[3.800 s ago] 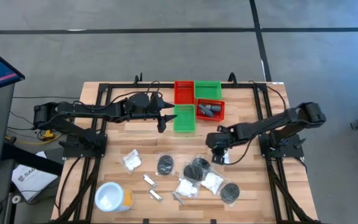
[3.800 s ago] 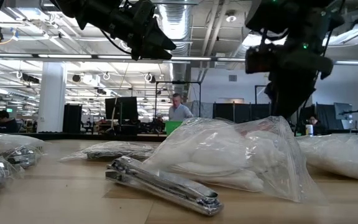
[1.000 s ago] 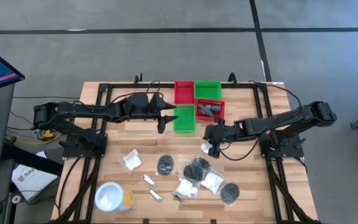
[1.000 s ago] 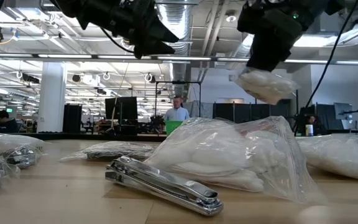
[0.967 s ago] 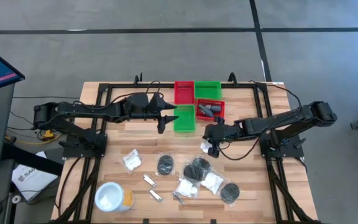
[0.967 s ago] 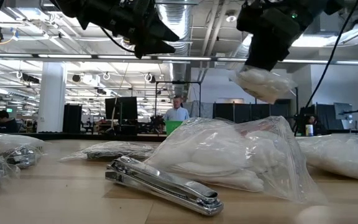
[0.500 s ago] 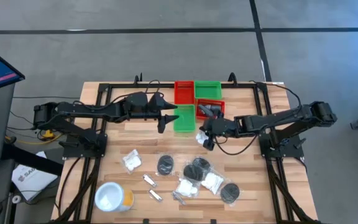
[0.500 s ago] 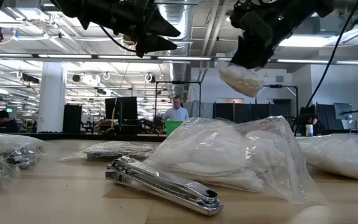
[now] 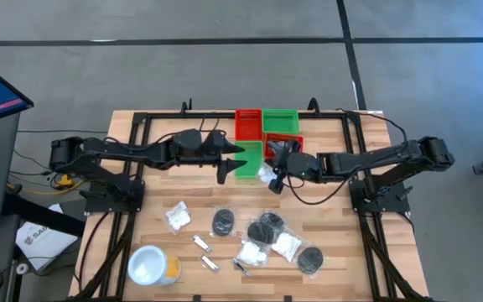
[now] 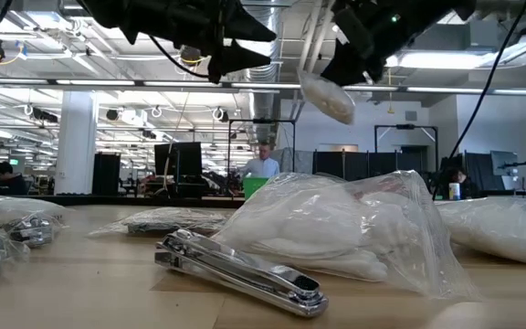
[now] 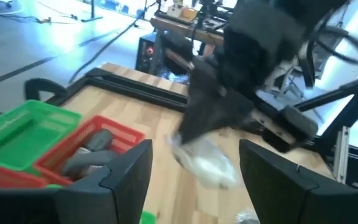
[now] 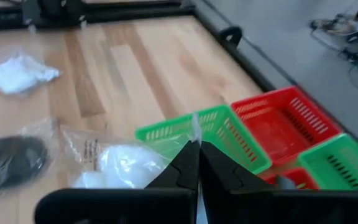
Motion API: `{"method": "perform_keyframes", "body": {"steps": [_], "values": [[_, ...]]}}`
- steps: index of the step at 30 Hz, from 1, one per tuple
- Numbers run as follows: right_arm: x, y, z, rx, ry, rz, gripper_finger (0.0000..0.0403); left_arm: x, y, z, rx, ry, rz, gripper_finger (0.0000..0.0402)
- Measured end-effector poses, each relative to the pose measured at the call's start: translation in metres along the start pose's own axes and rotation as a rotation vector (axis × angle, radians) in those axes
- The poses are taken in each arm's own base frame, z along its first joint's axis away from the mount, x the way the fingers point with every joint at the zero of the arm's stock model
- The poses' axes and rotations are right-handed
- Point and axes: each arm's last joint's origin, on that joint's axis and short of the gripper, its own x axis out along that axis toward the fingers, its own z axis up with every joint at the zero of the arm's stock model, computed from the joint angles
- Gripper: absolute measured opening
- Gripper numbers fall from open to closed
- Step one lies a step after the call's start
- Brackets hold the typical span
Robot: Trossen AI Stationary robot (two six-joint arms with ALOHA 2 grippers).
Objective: Pick & Place Travel size toiletries
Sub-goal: Put the white cotton pack into the left green bin
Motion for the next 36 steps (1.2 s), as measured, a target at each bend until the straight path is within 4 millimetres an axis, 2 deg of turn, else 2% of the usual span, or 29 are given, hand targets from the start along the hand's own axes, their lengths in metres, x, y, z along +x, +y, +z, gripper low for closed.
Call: {"method": "perform_keyframes", "body": {"steps": [10,14,23,36], "values": [[-0.006,-0.002,0.023,-0.029,-0.066,-0.073,0.0,0.021,-0.003,-0.016,-0.087,-0.014,-0.023,0.023],[-0.007,-0.004,0.026,-0.05,-0.074,-0.121,0.0,0.027,-0.002,-0.021,-0.116,-0.016,-0.024,0.023],[-0.006,-0.007,0.026,-0.052,-0.069,-0.162,0.0,0.027,-0.01,-0.018,-0.116,-0.066,-0.048,0.023],[-0.007,-0.008,0.029,-0.055,-0.098,-0.21,0.0,0.027,-0.012,-0.018,-0.142,-0.103,0.06,0.023]]}}
